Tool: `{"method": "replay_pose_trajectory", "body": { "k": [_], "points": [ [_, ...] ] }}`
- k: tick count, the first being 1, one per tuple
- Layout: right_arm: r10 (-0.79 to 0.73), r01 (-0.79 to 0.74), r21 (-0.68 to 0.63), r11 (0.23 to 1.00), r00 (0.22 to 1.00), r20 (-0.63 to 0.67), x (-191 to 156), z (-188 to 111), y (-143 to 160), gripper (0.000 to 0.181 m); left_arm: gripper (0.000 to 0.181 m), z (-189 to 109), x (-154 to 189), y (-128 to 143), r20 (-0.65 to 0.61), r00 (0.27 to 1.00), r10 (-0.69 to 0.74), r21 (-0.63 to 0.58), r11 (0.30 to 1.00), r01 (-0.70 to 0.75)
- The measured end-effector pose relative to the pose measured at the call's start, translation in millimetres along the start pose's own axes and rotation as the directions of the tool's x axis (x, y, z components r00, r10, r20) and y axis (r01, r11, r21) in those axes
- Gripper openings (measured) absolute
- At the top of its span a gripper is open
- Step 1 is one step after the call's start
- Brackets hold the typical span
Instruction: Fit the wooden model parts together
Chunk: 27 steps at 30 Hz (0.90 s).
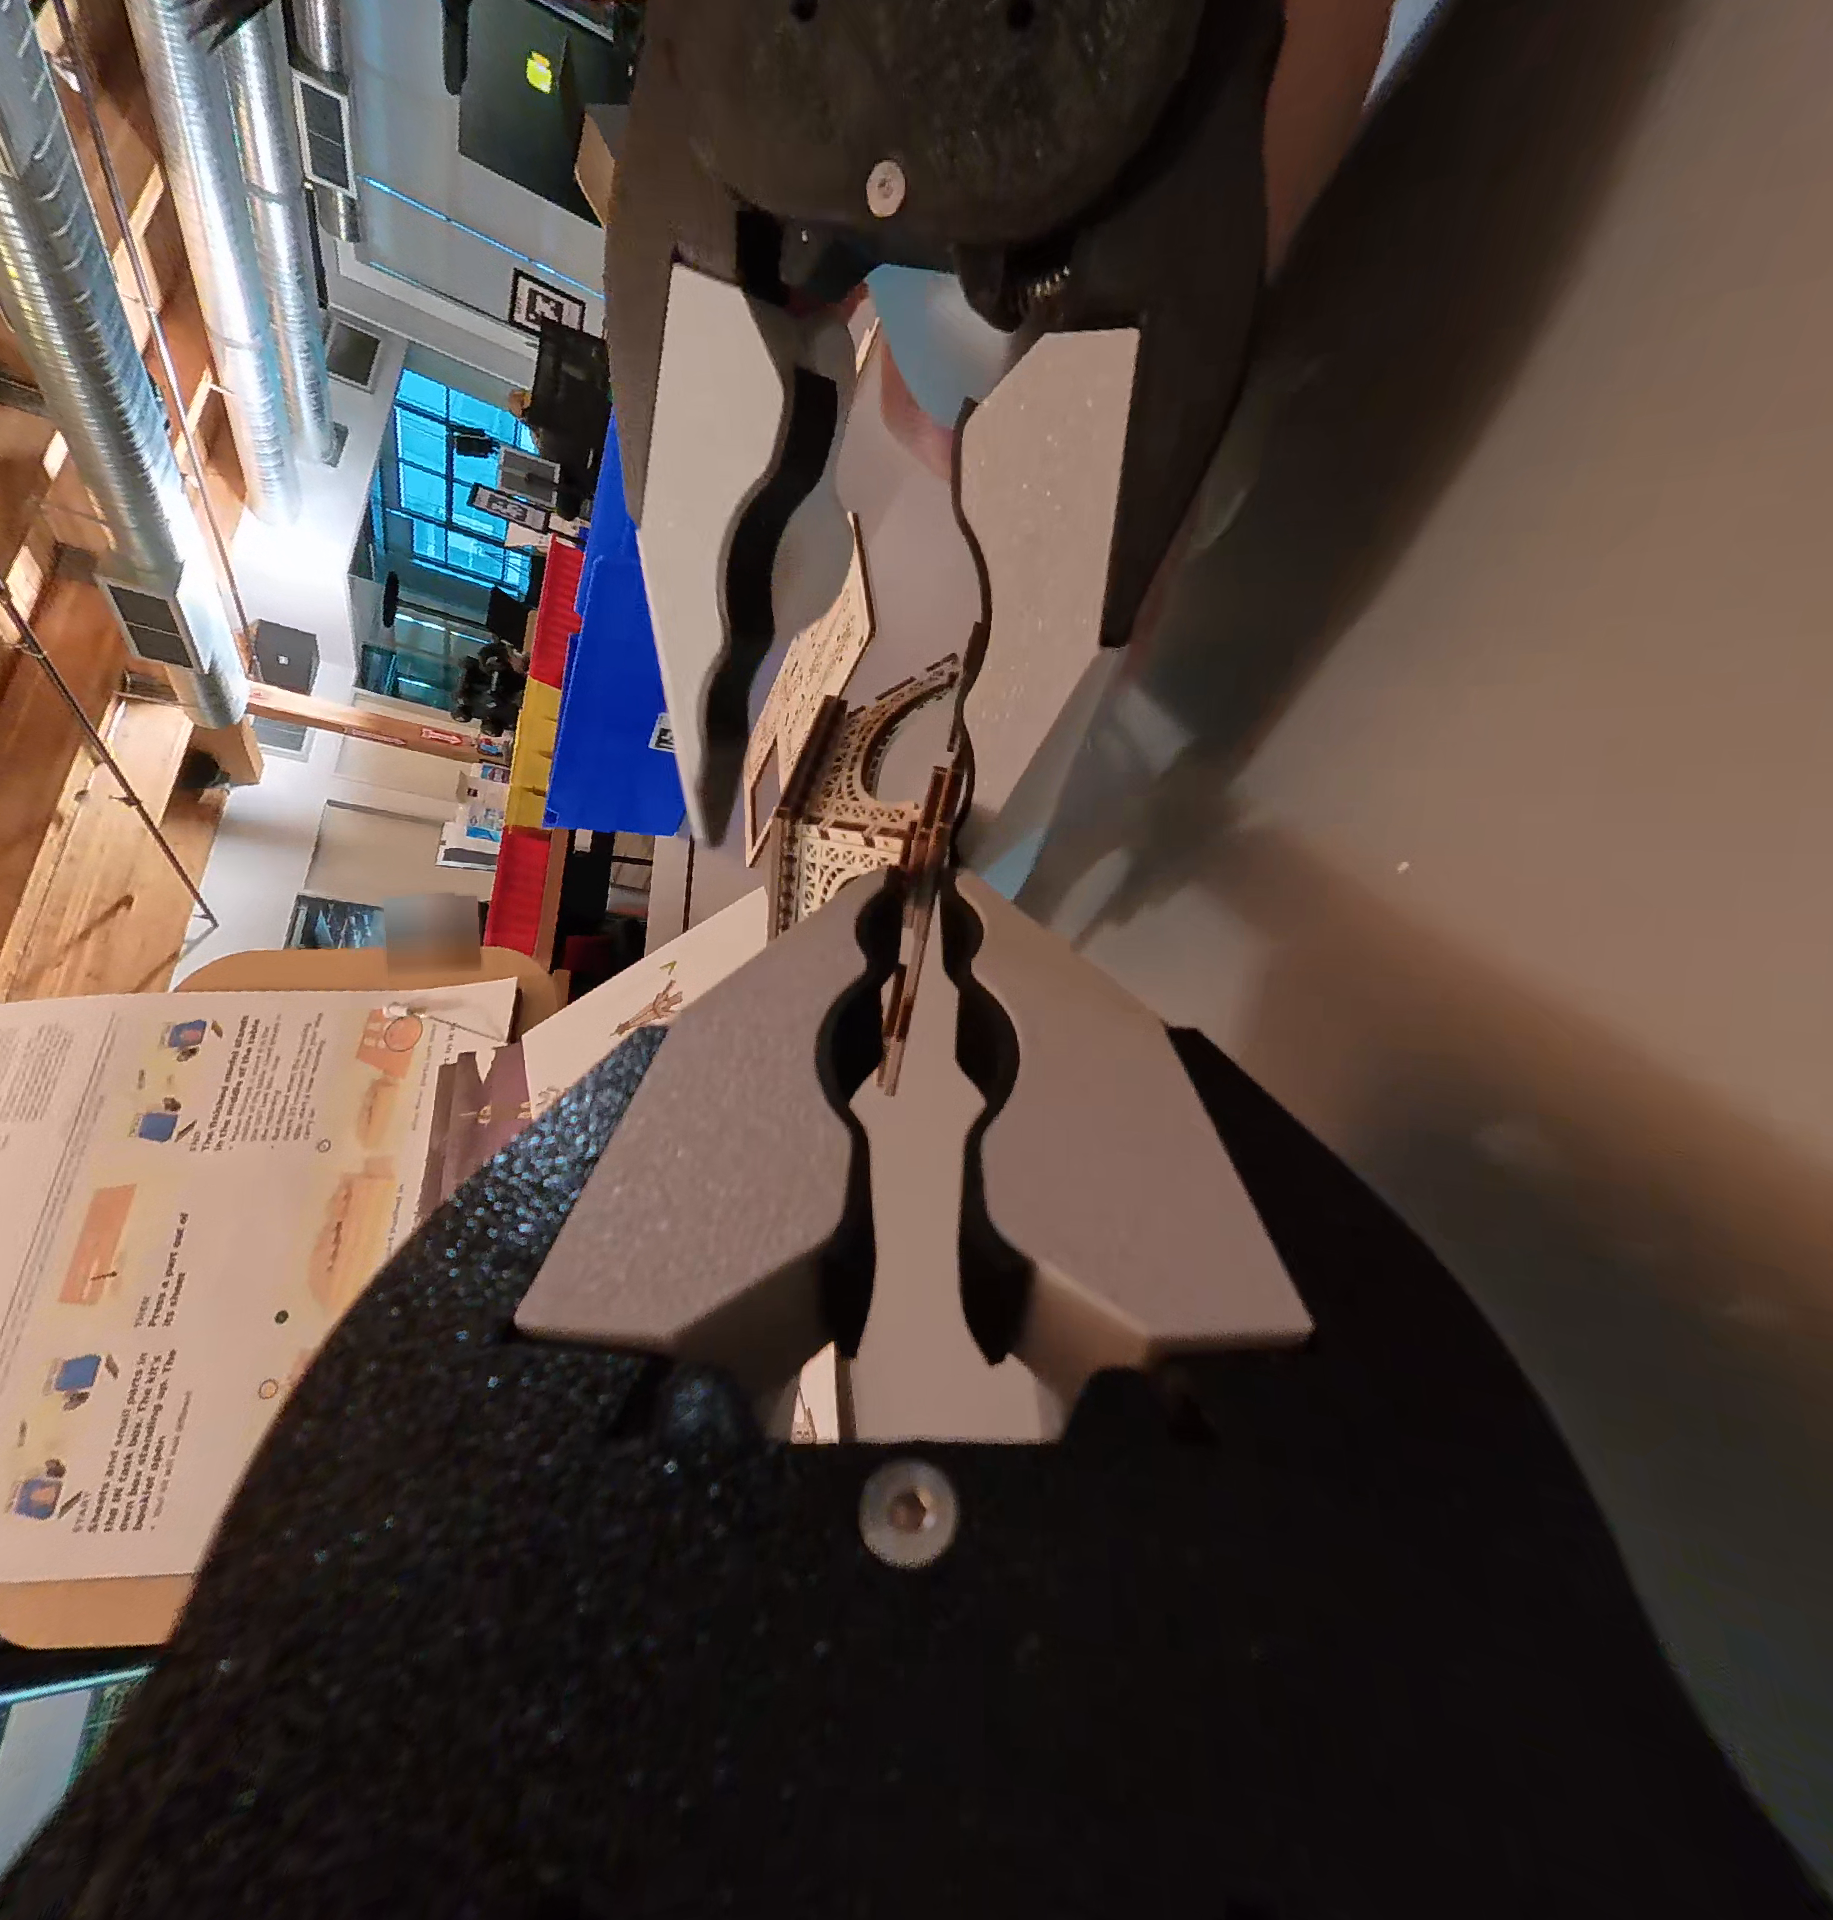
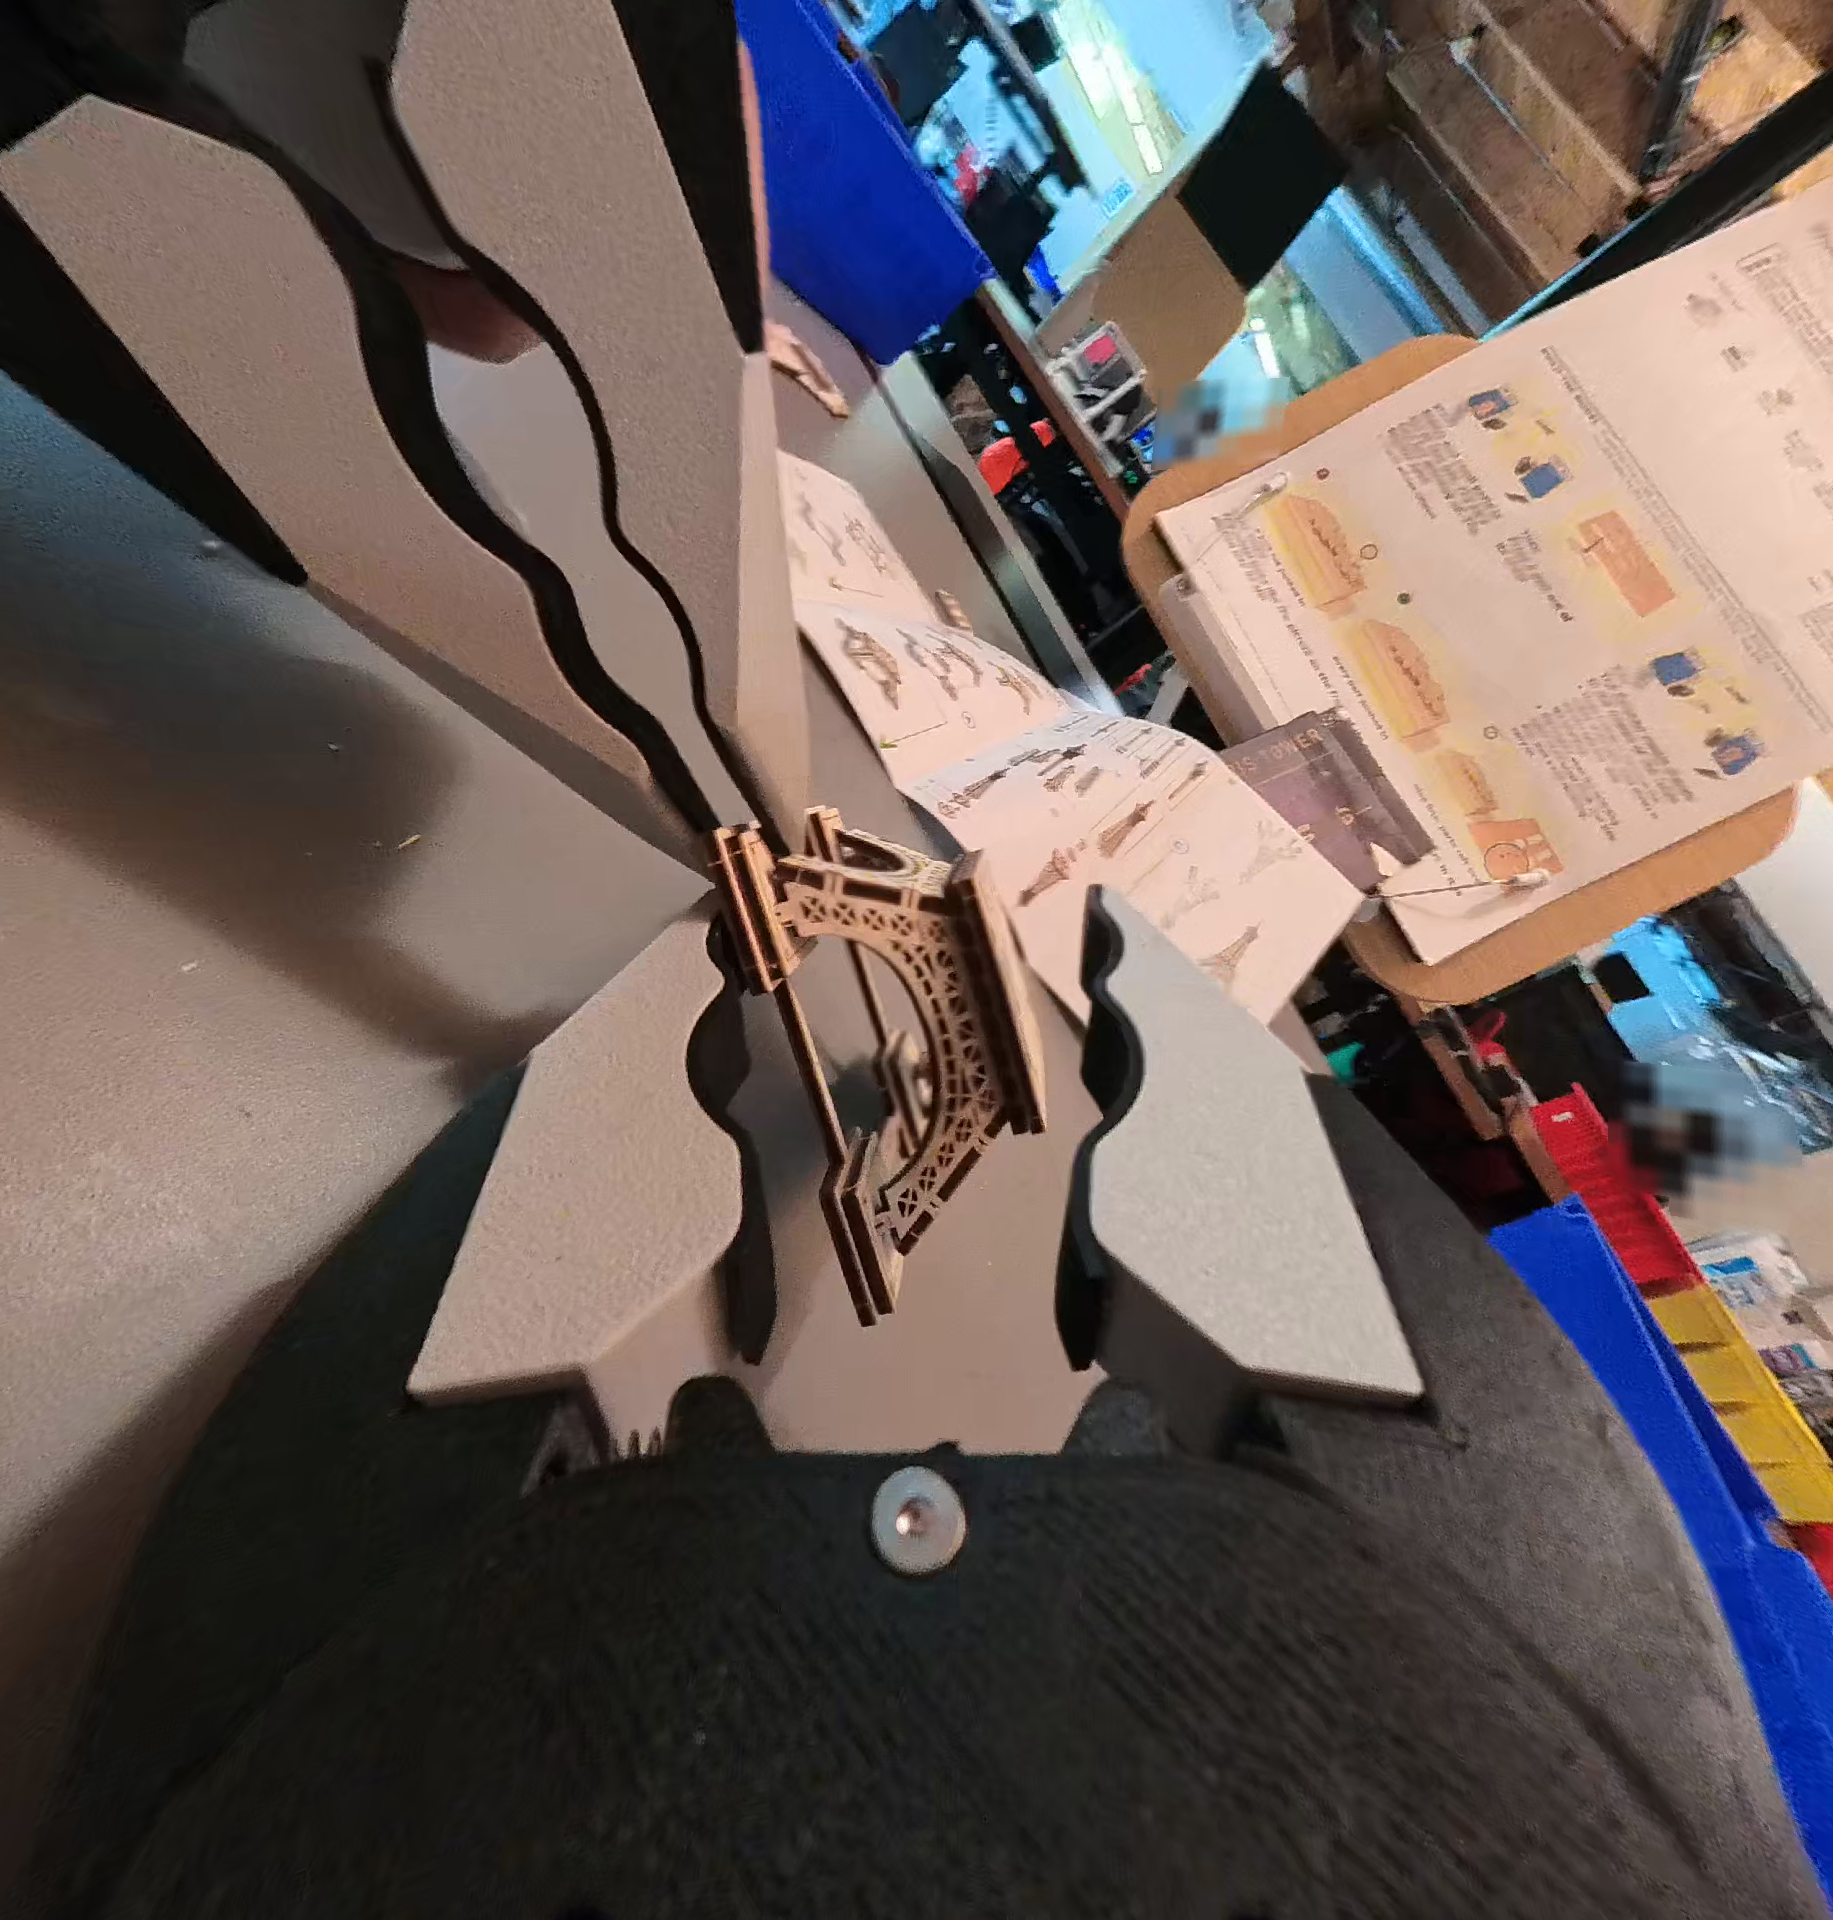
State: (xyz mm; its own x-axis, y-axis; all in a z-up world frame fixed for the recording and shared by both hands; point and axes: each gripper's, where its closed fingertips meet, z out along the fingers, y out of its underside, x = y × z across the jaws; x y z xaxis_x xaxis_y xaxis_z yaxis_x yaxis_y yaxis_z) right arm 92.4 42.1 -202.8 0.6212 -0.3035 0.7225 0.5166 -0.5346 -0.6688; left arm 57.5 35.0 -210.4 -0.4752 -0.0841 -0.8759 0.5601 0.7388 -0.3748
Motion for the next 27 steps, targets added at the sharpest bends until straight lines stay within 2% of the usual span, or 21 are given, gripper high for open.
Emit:
{"method": "replay_pose_trajectory", "body": {
  "k": [3,9,16,24,27],
  "points": [
    [-0.011,0.011,-0.003,1.0,0.997,0.075,-10,1,1,0.047,0.004,1,2,1,-0.016,1.0,0.017,-0.008,1.0,-0.017],
    [-0.015,0.017,-0.02,1.0,0.997,0.082,-11,3,3,0.046,0.004,3,3,1,-0.049,0.998,0.028,-0.026,0.999,-0.029],
    [-0.065,0.068,-0.043,0.997,0.996,0.061,-11,5,6,0.046,0.004,6,4,3,-0.061,0.996,-0.057,-0.027,0.998,0.055],
    [0.106,-0.107,0.015,0.994,0.993,0.047,6,0,3,0.044,0.005,5,-18,-13,0.076,0.992,-0.097,0.074,0.993,0.092],
    [0.119,-0.12,0.012,0.993,0.992,0.048,8,0,4,0.044,0.005,7,-20,-16,0.105,0.994,-0.04,0.053,0.998,0.035]
  ]
}}
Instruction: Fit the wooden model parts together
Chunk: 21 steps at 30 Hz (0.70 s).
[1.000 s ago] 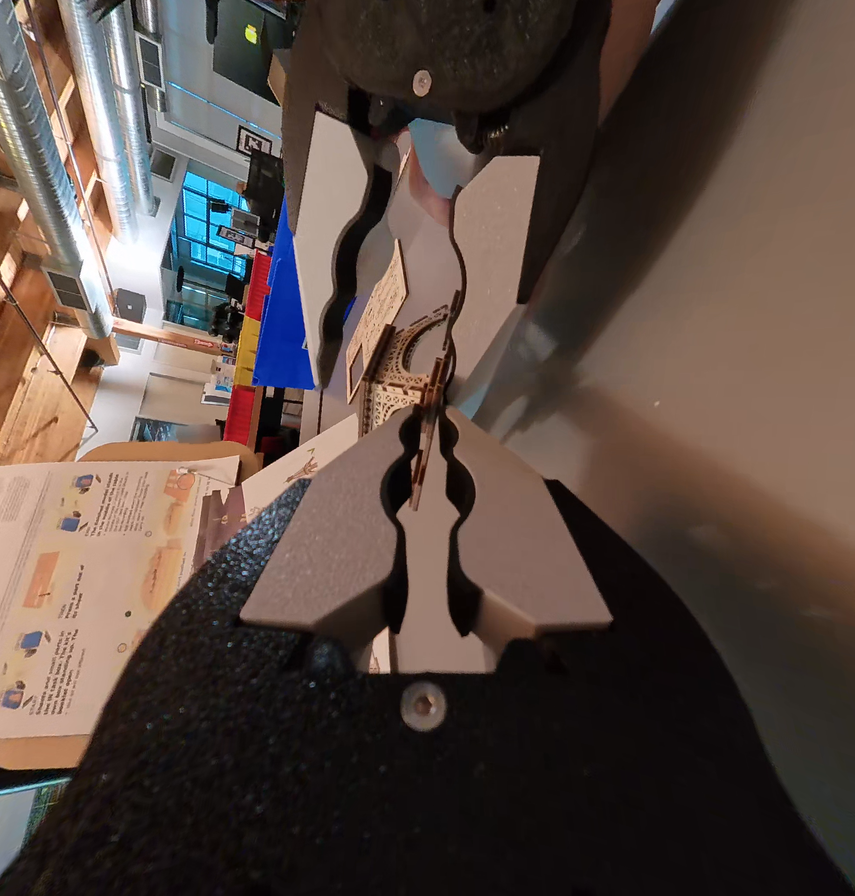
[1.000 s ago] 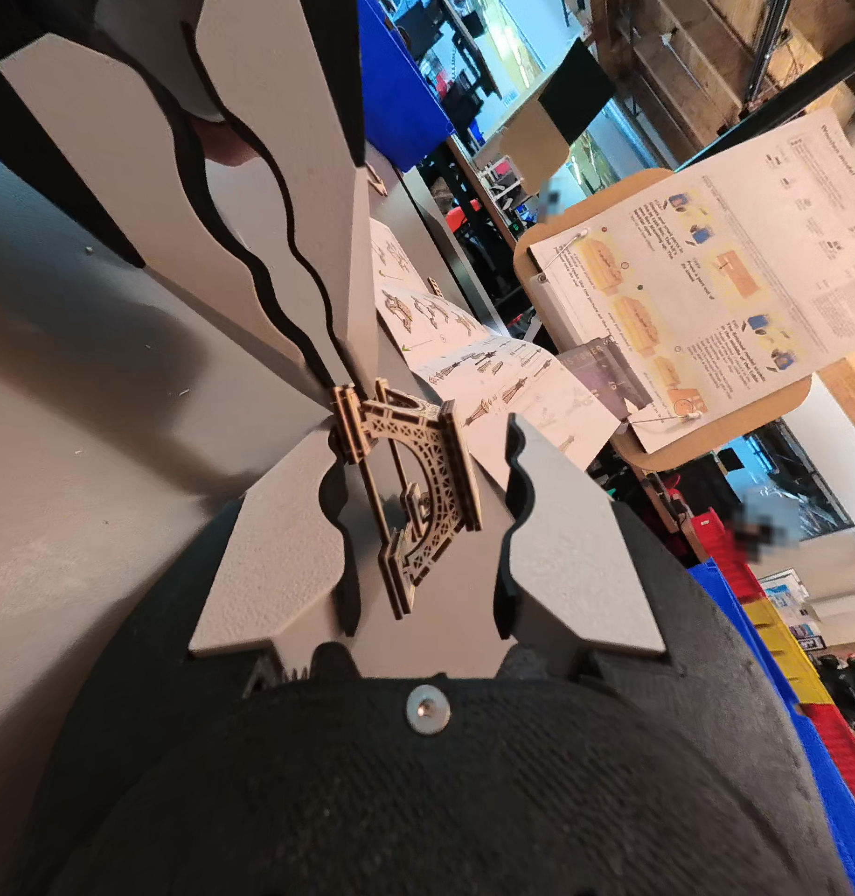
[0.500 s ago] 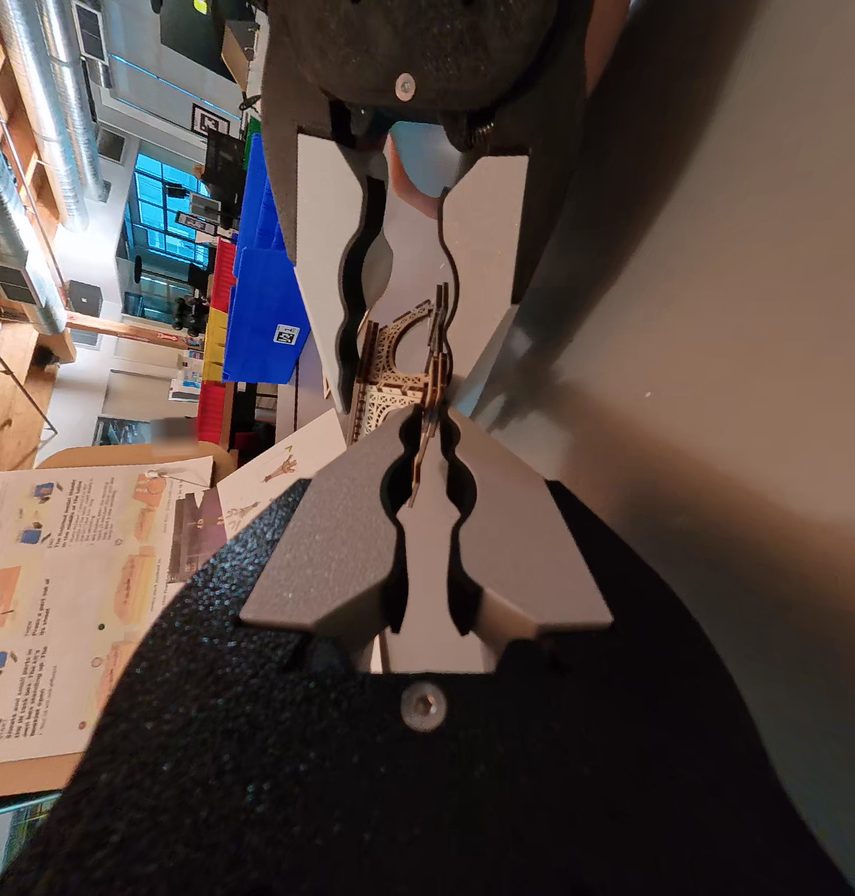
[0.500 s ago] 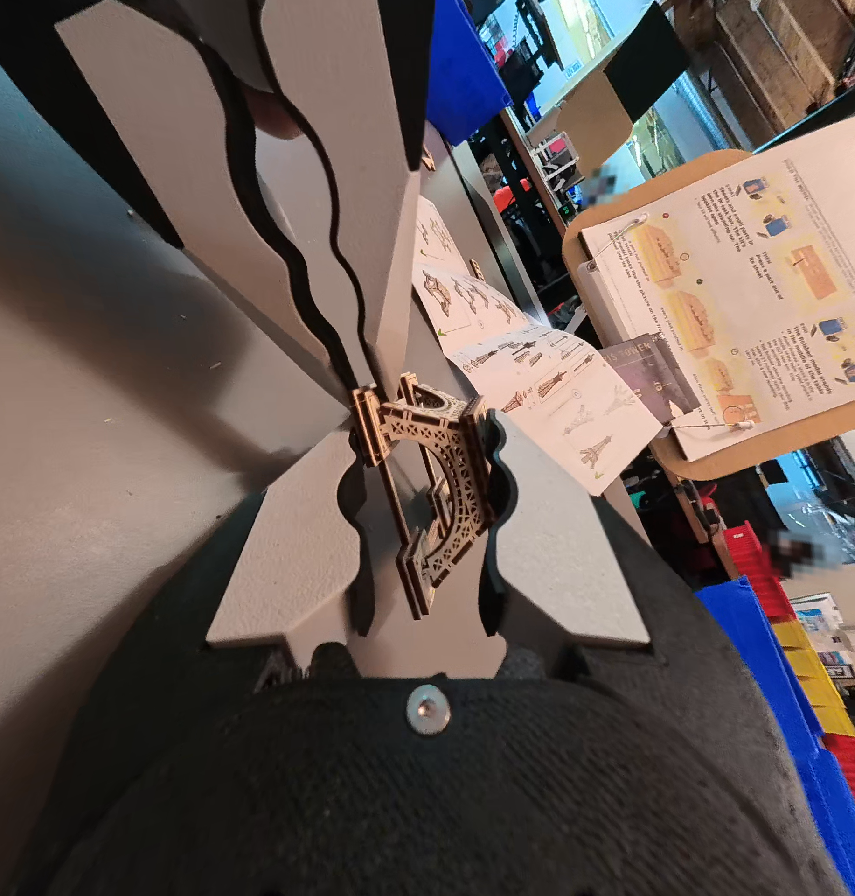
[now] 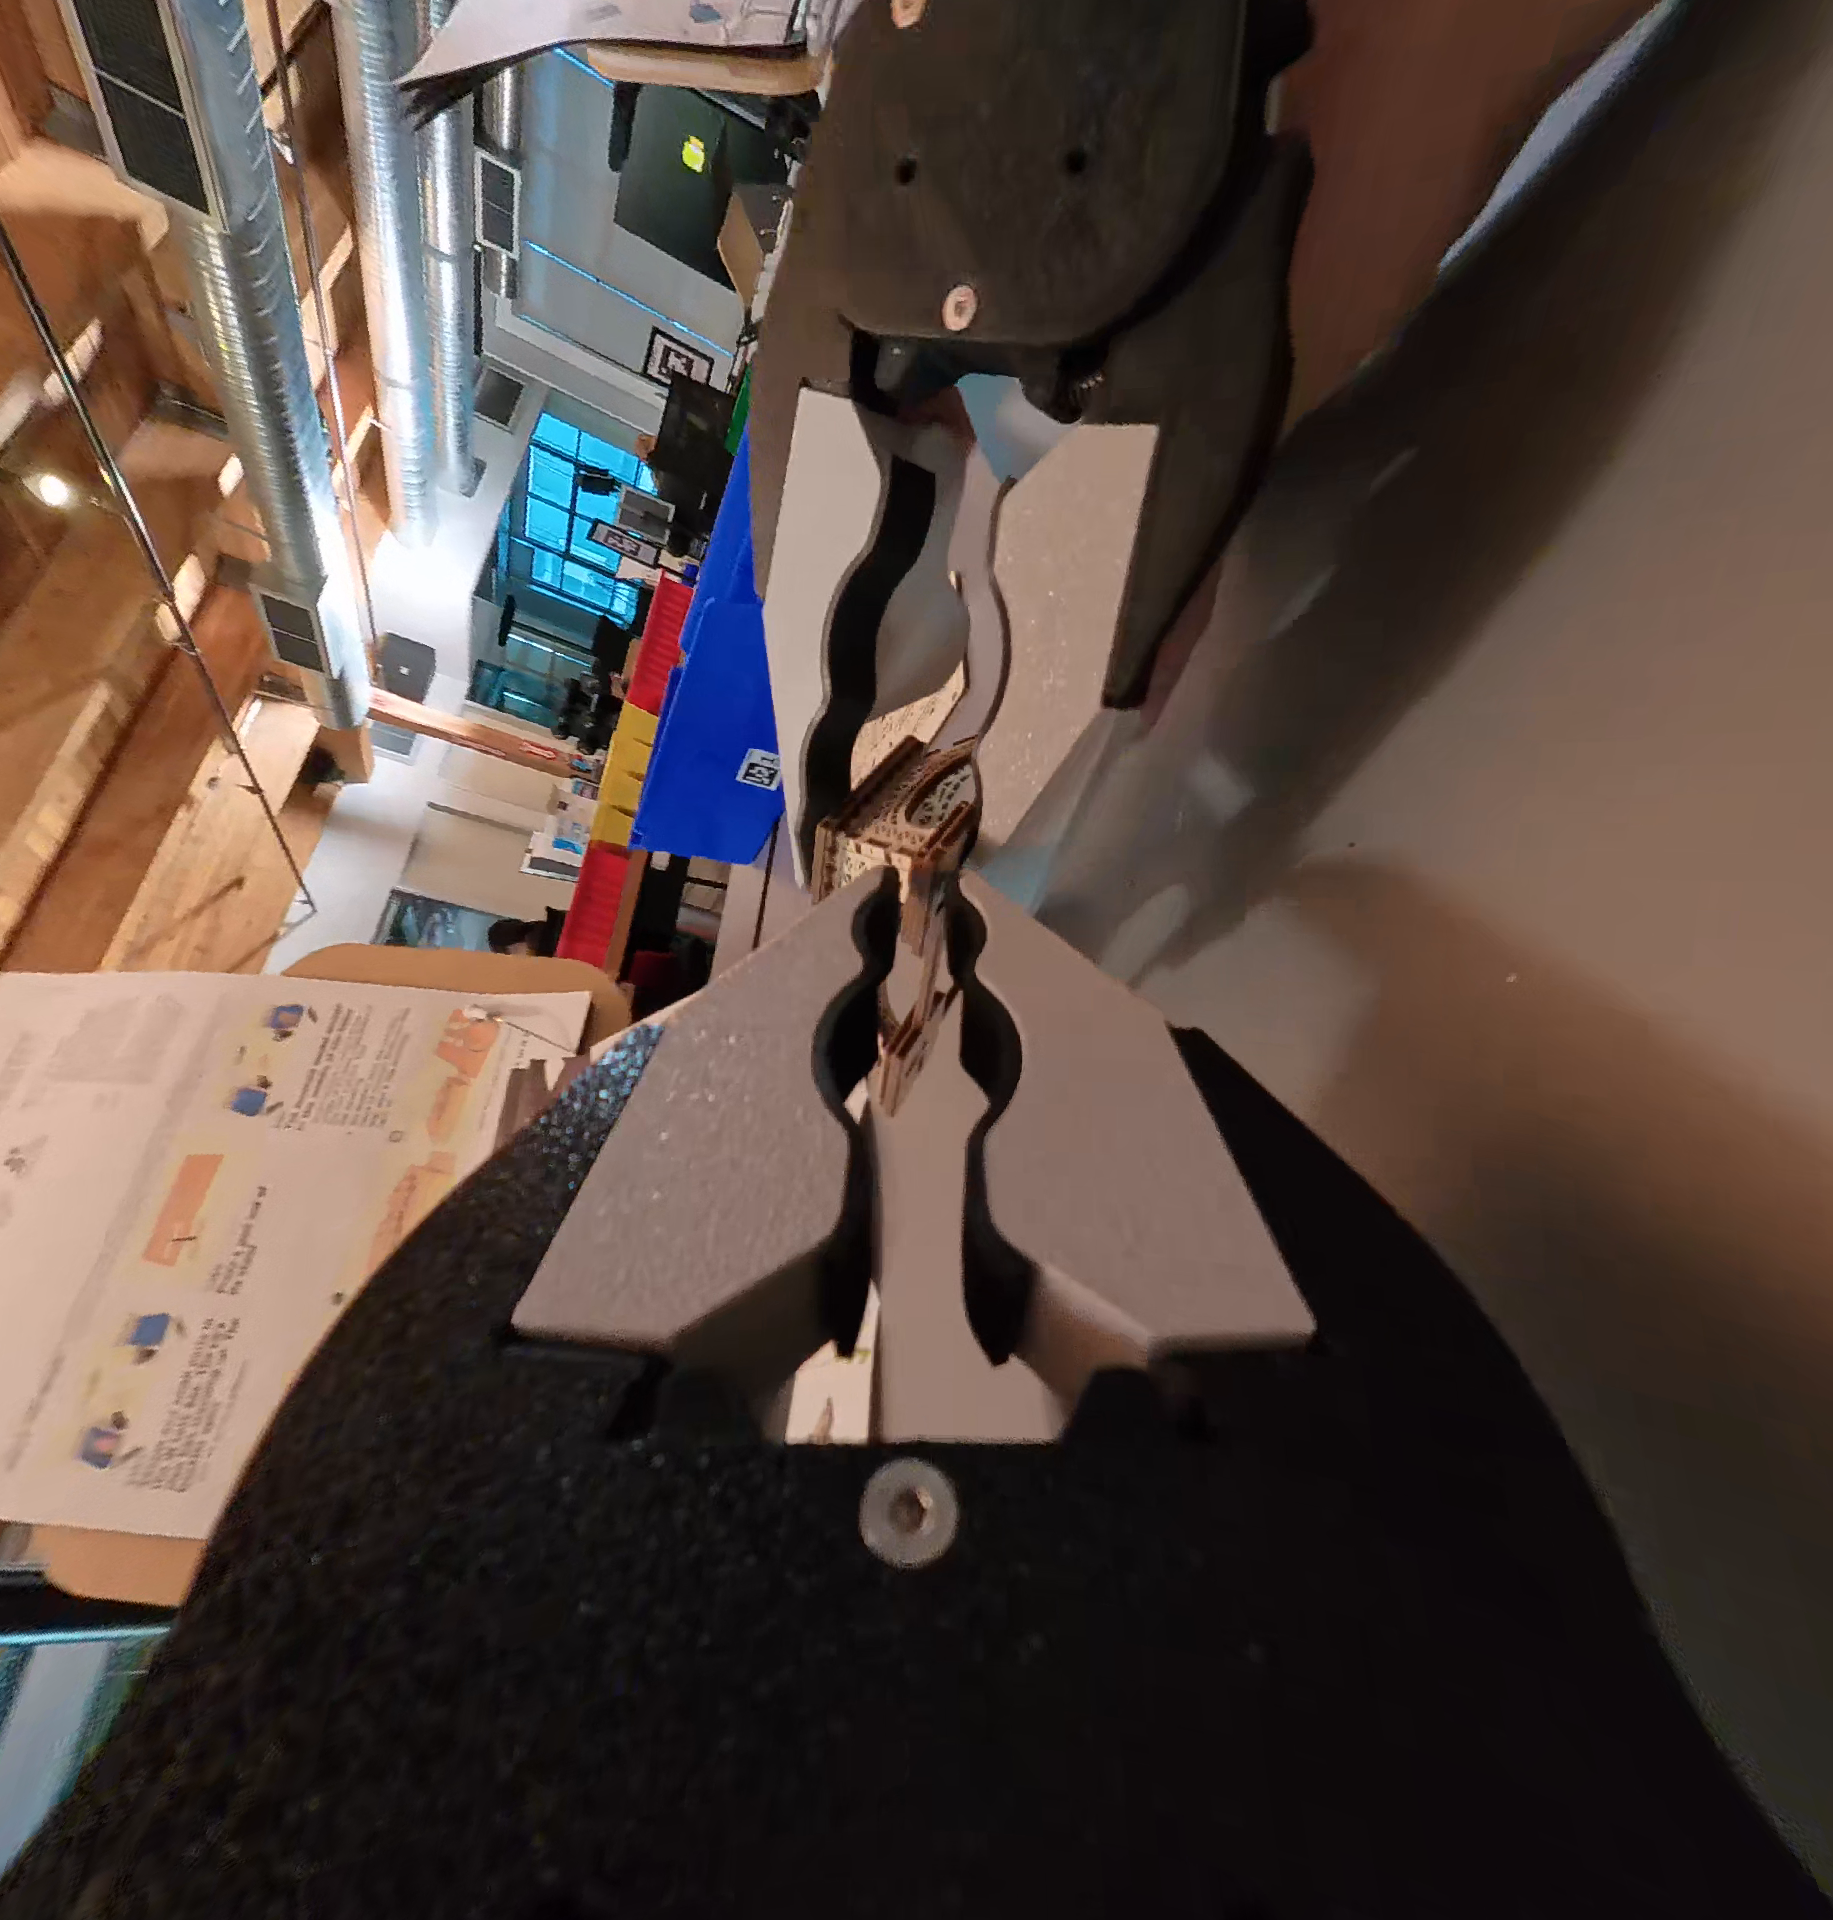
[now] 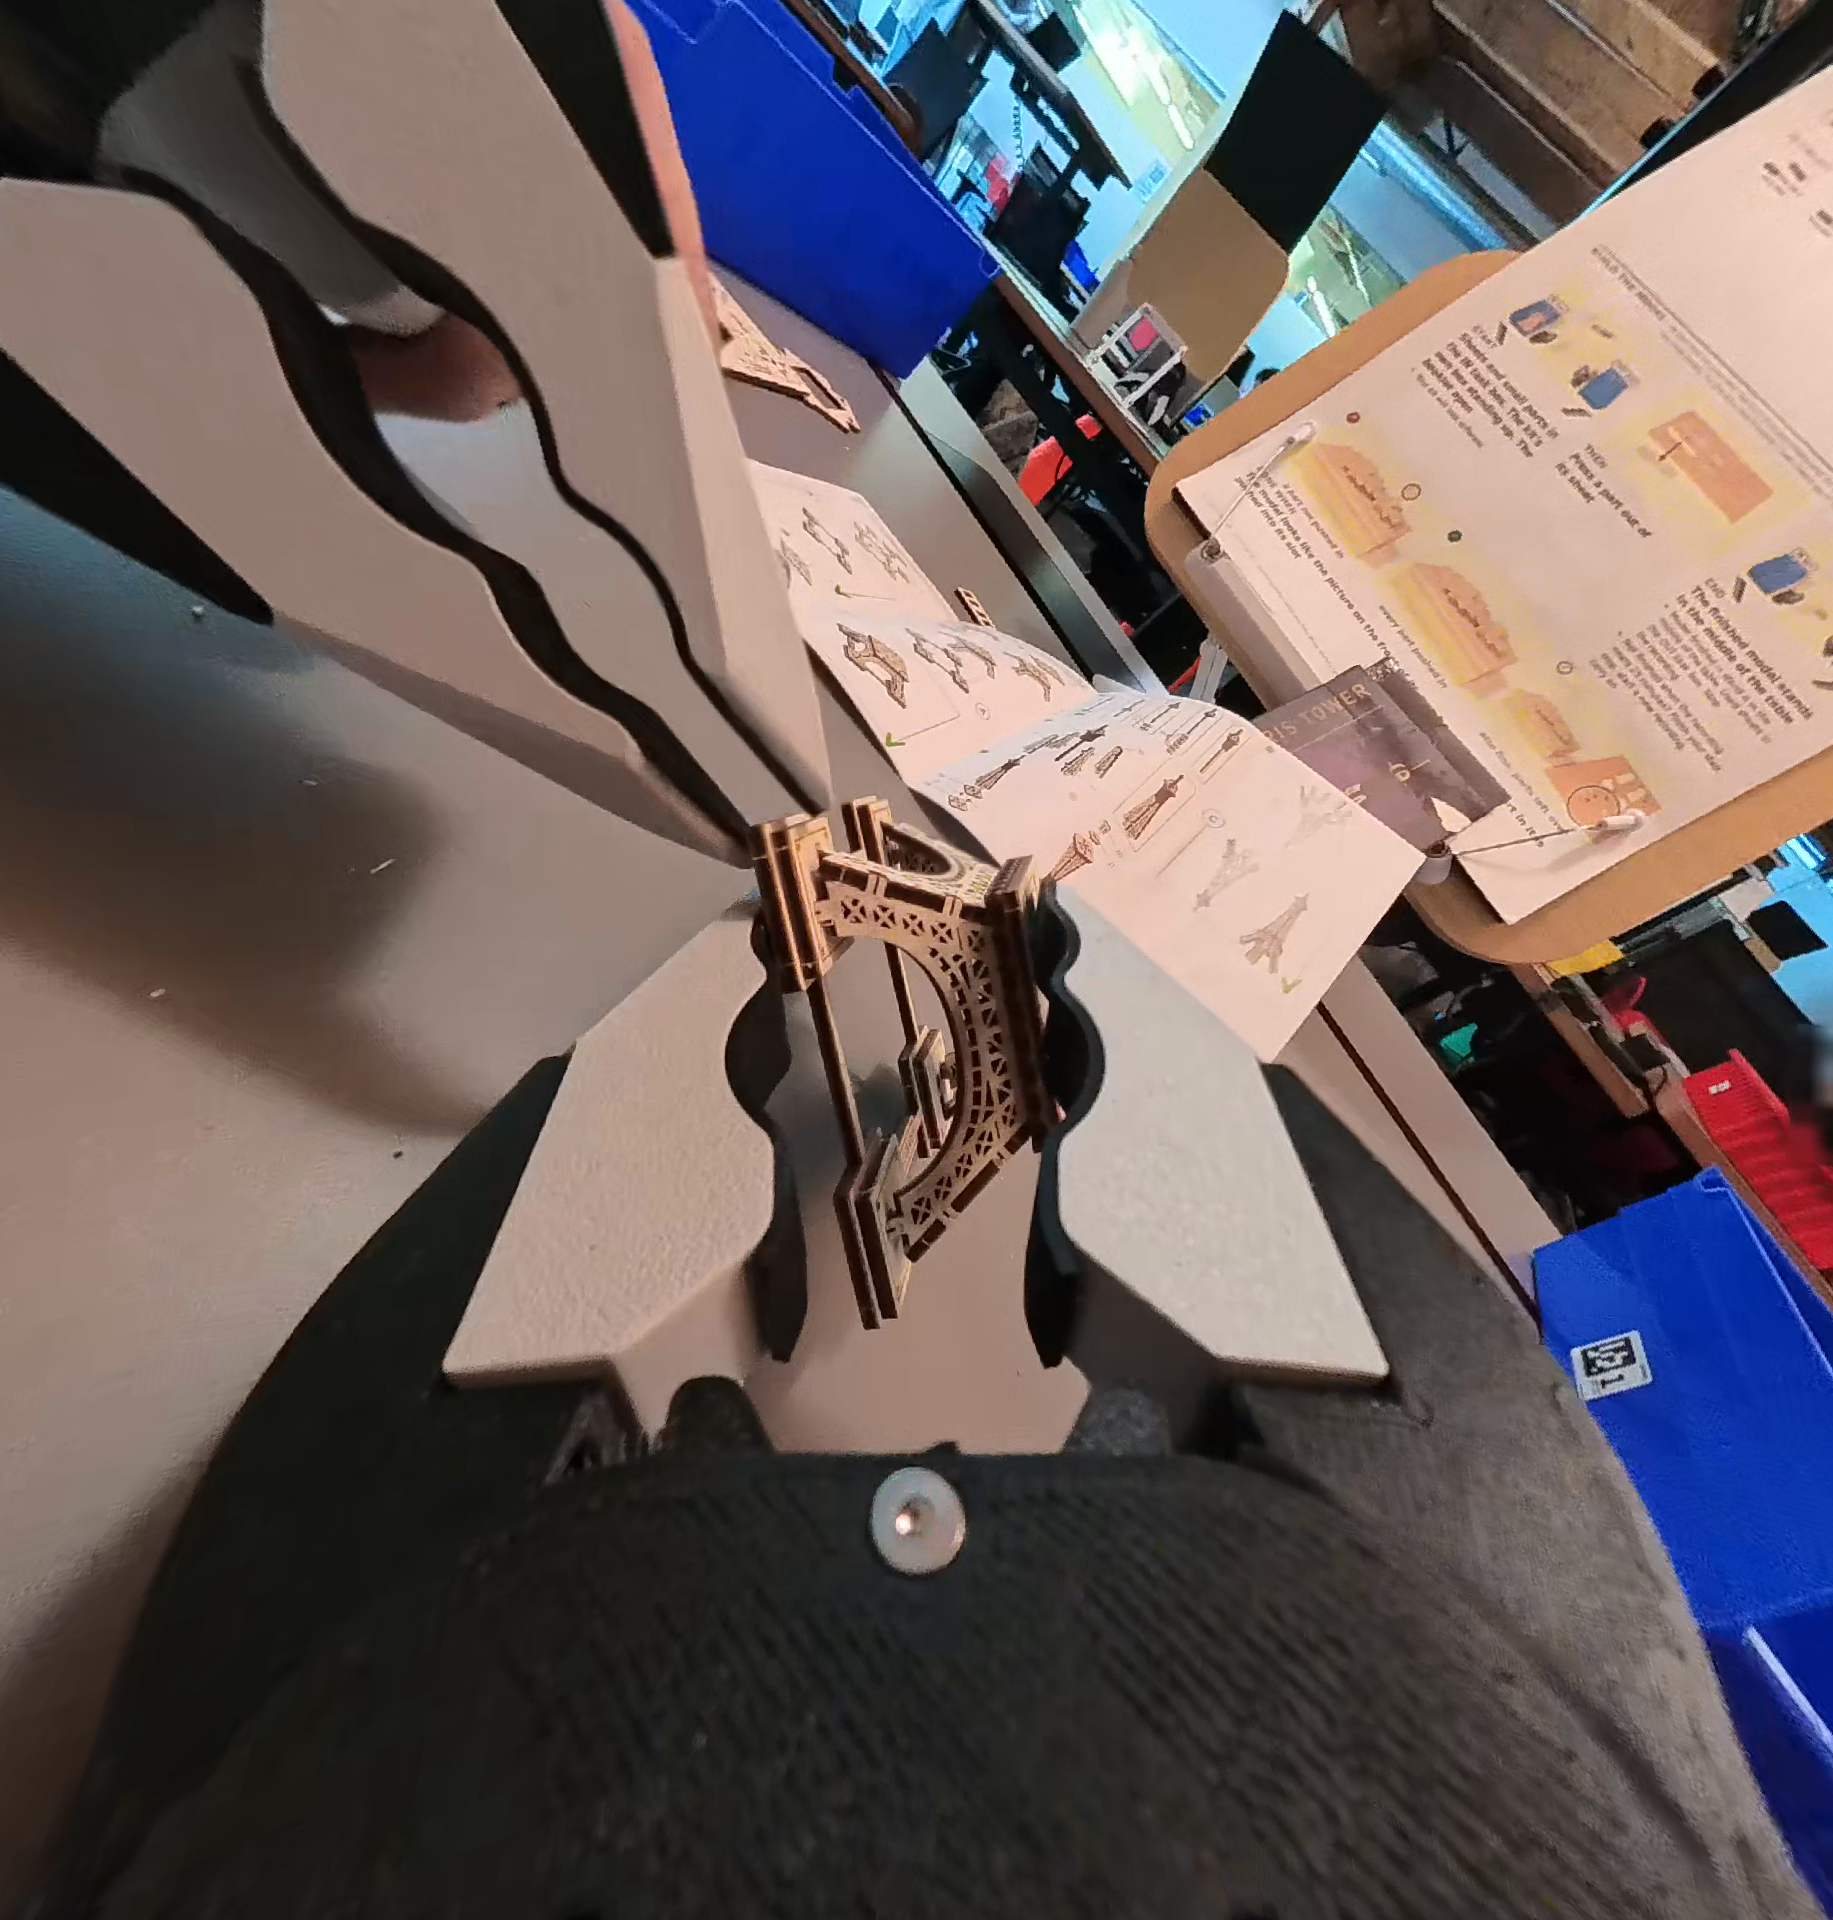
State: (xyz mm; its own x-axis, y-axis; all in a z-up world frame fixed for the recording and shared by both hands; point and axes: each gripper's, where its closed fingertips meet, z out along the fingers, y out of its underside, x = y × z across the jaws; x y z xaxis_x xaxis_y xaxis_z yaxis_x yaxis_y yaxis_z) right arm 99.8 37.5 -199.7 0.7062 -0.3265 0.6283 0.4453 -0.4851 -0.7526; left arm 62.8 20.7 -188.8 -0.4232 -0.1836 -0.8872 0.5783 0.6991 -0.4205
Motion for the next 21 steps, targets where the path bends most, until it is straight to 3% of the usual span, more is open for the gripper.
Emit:
{"method": "replay_pose_trajectory", "body": {
  "k": [9,14,19,21],
  "points": [
    [0.03,-0.03,0.01,1.0,0.999,0.027,2,0,0,0.045,0.003,5,-2,-4,0.069,0.985,0.16,-0.055,0.986,-0.156],
    [0.053,-0.054,0.046,0.997,0.998,0.029,4,-2,-5,0.046,0.003,6,-6,-8,0.077,0.994,0.083,-0.02,0.996,-0.081],
    [0.045,-0.046,0.014,0.999,0.997,0.059,-2,3,-3,0.053,0.003,10,-1,-11,0.061,0.994,0.095,-0.017,0.995,-0.095],
    [0.012,-0.012,-0.002,1.0,0.999,0.045,-2,3,0,0.045,0.002,10,1,-12,0.059,0.992,0.114,-0.017,0.993,-0.113]
  ]
}}
